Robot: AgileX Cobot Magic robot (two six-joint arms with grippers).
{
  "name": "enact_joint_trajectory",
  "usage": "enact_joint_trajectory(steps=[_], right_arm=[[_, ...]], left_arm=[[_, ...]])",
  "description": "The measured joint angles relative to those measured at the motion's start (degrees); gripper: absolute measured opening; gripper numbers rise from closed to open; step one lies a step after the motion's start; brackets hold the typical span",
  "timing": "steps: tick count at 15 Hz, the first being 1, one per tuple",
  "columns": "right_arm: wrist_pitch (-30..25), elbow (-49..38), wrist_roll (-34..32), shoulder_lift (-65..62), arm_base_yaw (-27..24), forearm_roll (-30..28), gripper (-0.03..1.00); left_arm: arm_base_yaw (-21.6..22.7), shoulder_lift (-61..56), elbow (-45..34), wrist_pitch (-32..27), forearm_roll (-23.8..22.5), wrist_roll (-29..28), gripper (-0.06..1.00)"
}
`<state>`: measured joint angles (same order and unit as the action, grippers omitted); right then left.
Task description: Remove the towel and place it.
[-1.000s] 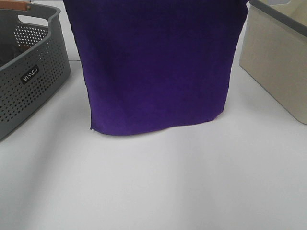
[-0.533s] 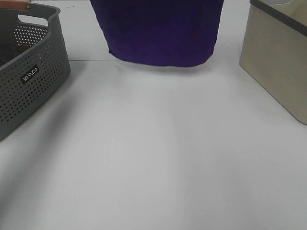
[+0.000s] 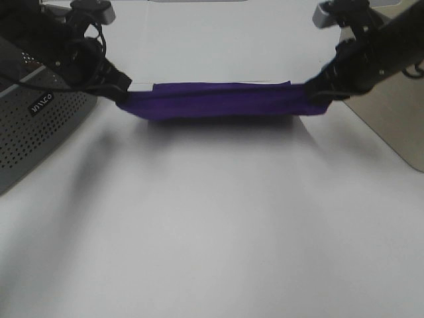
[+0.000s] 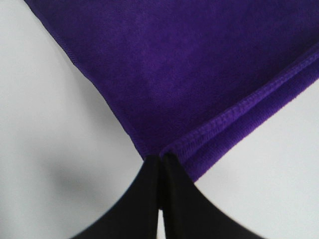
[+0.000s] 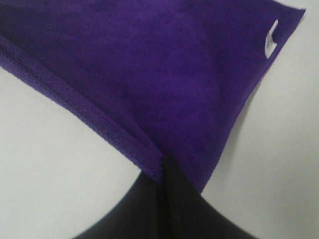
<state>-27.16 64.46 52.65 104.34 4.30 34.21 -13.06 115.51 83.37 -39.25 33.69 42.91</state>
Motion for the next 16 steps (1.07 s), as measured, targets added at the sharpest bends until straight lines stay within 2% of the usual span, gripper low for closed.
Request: enact_joint_trajectory(steps=[1,2,3,6,9,11,13,14,15,16], right_arm=[[0.00,0.00,0.00,0.00,0.00,0.00,0.00],[2.64,-6.59,3.15,-1.15,0.23,4.41,0.00],[4.18,-15.93,13.64,-1.20,0.34,14.50,0.00],[4.18,-23.61,34.15,-0.97,0.40,31.40,0.00],[4.18,-25.44,46.41,-0.97,0.40,40.11,0.00],[4.87,-25.44,51.91,-0.97,0.34,41.37,0.00],[7.51,-25.44,53.80,-0.97,-0.40,38.73,0.17],[7.68,-25.50,54.03,-0.97,-0.52,35.87,0.29],[6.47,-25.50,54.03,-0.97,-0.52,32.72,0.43],[5.50,-25.61,54.03,-0.97,-0.52,30.65,0.53]], left_arm=[[0.00,0.00,0.00,0.00,0.00,0.00,0.00],[-0.40,-1.15,-5.56,1.66,1.20,0.00,0.00],[-0.52,-1.66,-14.55,4.30,2.75,0.00,0.00],[-0.52,-1.72,-22.57,6.42,3.61,0.00,0.00],[-0.52,-1.83,-23.84,6.93,3.61,0.00,0.00],[-0.46,-2.75,-23.95,8.02,2.75,0.00,0.00],[0.46,-3.84,-24.24,8.82,0.17,0.00,0.04],[0.63,-4.35,-24.35,8.02,-0.17,0.00,0.11],[0.63,-4.87,-24.35,6.19,-0.17,0.06,0.23],[0.63,-5.39,-24.35,4.07,-0.17,0.29,0.42]])
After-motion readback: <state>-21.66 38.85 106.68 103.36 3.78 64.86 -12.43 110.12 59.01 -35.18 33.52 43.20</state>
